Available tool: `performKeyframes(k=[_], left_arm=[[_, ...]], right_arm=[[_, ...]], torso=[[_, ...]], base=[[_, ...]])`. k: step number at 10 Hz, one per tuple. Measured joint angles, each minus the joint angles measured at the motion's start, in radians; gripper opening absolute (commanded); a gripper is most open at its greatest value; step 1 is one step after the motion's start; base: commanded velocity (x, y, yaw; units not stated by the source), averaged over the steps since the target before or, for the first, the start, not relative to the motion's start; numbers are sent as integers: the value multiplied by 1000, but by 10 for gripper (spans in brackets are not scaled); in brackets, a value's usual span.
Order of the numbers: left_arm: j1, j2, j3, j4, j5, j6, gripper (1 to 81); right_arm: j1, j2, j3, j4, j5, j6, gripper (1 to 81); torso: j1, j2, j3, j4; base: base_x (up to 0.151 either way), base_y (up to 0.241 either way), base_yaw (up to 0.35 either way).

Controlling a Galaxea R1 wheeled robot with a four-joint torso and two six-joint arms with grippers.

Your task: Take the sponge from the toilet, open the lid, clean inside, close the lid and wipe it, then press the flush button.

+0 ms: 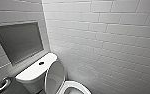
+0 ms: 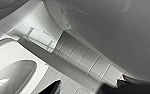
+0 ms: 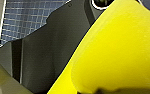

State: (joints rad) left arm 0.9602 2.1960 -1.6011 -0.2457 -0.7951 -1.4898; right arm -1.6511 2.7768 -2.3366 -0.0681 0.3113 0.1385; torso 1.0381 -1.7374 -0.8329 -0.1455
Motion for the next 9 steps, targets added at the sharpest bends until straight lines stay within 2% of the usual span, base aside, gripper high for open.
performKeyframes(k=[2,4,6,9], left_arm=[[18,-8,-8,14,-38,0,811],[26,-6,-26,39,-38,0,811],[51,18,-84,176,-10,1,811],[127,93,-296,436,23,-3,811]], right_arm=[[0,0,0,0,-1,0,10],[0,-1,0,0,-1,1,10],[0,-6,3,0,-6,2,10],[0,-6,4,0,-7,3,10]], torso=[[0,0,0,0],[0,0,0,0],[0,0,0,0],[0,0,0,0]], base=[[0,0,0],[0,0,0],[0,0,0],[0,0,0]])
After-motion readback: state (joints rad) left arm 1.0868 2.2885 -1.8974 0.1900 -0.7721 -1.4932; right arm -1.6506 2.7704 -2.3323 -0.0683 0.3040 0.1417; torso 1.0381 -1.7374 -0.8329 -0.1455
